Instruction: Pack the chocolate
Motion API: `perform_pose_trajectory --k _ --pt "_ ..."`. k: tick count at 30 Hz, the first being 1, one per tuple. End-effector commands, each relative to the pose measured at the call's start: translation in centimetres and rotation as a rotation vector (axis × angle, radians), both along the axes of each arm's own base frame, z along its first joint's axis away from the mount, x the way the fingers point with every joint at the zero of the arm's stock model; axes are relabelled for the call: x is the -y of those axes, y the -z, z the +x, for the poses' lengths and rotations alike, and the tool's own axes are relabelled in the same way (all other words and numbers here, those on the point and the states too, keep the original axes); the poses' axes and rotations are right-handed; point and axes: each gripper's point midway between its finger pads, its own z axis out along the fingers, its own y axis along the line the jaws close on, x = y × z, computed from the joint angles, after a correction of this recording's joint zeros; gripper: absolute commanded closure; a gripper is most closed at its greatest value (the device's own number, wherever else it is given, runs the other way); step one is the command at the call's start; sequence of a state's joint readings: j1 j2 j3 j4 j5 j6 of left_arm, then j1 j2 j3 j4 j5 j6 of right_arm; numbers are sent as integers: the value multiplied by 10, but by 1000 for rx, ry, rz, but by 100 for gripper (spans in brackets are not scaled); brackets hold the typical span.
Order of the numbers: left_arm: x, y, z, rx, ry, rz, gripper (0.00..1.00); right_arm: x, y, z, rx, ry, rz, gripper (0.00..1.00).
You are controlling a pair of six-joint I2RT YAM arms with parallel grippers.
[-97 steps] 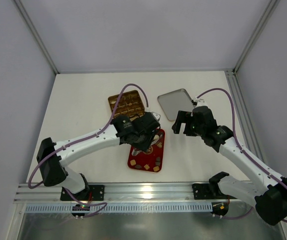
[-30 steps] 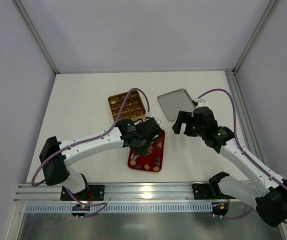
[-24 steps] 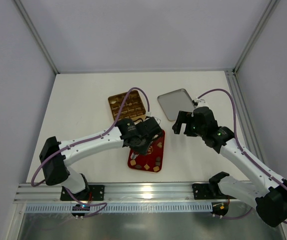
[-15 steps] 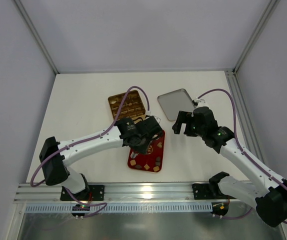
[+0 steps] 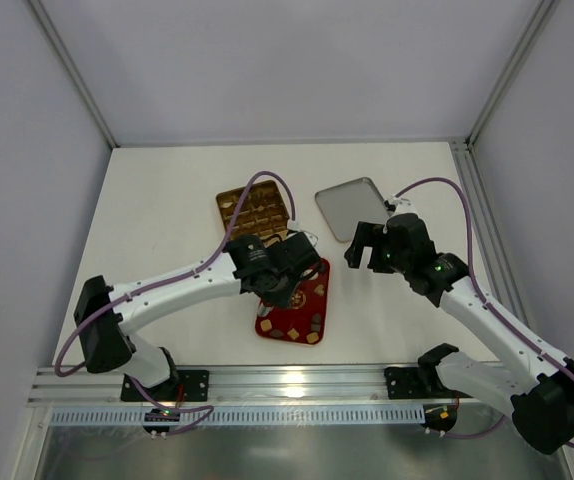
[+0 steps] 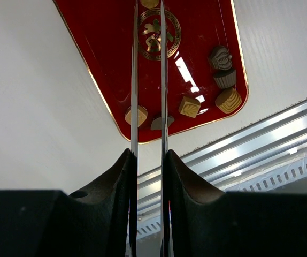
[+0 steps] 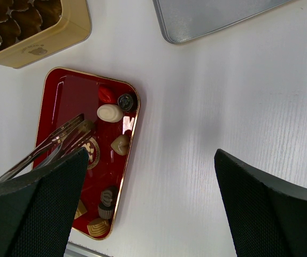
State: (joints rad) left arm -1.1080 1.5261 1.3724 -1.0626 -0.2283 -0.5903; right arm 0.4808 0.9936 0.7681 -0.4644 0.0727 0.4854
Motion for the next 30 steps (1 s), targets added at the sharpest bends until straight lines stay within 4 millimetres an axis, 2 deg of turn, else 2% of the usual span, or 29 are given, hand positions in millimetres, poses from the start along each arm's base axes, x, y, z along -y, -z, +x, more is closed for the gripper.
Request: perform_pose_trajectory --k 1,30 --pt "2 -25 4 54 4 -58 74 -1 -9 5 38 12 17 0" --pt "-5 -11 -4 19 0 -35 72 -2 -6 4 32 13 20 0"
